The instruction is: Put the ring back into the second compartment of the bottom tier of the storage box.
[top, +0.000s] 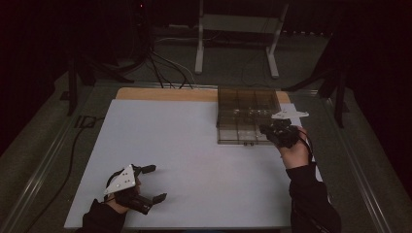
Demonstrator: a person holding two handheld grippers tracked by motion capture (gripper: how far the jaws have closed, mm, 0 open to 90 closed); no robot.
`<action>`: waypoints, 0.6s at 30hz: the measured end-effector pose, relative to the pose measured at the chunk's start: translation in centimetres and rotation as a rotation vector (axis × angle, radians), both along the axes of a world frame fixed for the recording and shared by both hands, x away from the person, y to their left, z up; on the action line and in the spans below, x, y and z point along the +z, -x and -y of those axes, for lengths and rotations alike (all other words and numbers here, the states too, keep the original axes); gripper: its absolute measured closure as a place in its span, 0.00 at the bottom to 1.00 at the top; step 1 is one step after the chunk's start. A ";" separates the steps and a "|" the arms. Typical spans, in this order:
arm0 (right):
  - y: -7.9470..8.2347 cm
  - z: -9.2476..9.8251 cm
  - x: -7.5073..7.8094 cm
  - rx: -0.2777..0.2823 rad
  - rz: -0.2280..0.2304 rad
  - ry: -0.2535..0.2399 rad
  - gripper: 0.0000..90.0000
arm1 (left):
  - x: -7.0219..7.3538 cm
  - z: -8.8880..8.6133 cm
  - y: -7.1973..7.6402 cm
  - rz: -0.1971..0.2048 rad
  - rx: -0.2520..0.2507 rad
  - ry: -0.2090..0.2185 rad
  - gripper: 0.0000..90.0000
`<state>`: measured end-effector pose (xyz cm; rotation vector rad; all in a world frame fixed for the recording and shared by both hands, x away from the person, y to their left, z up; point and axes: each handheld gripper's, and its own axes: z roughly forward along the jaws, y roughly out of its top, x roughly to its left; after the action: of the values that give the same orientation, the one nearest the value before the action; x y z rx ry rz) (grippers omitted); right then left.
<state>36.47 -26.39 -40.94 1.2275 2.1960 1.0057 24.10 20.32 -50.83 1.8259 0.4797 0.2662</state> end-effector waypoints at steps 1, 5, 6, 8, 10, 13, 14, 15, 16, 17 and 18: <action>-0.1 0.0 -0.1 -0.001 -0.001 0.002 0.98 | 0.0 0.0 0.0 -0.002 -0.002 -0.005 0.01; -0.5 -0.1 -0.3 -0.004 -0.008 -0.002 0.98 | 0.0 0.0 0.0 0.002 0.003 0.004 0.01; -0.7 -0.1 -0.5 -0.008 -0.014 -0.003 0.98 | 0.0 0.0 0.0 0.000 0.000 -0.002 0.01; -0.8 -0.1 -0.6 -0.010 -0.015 -0.002 0.98 | 0.0 0.0 -0.1 0.001 0.003 -0.003 0.01; -1.0 -0.1 -0.8 -0.015 -0.019 -0.006 0.98 | 0.1 0.0 -0.1 0.001 0.005 0.007 0.01; -1.3 0.0 -1.2 -0.020 -0.026 -0.015 0.98 | 0.0 0.0 0.0 0.002 0.001 -0.005 0.01; -1.4 0.0 -1.3 -0.022 -0.027 -0.016 0.98 | 0.0 0.0 0.0 0.002 0.003 0.000 0.01; -1.5 0.0 -1.4 -0.024 -0.029 -0.020 0.98 | 0.1 0.0 0.0 0.001 0.003 0.006 0.01; -1.6 0.0 -1.5 -0.023 -0.030 -0.023 0.98 | 0.1 0.0 0.0 0.002 0.005 0.005 0.01; -1.7 0.0 -1.7 -0.027 -0.033 -0.026 0.98 | 0.0 0.0 0.0 0.003 0.003 0.000 0.01; -1.8 0.0 -1.8 -0.030 -0.034 -0.026 0.98 | 0.0 0.0 0.0 0.001 0.000 -0.004 0.01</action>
<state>38.31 -26.35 -42.70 1.2943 2.1906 1.0119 24.10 20.33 -50.83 1.8298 0.4793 0.2683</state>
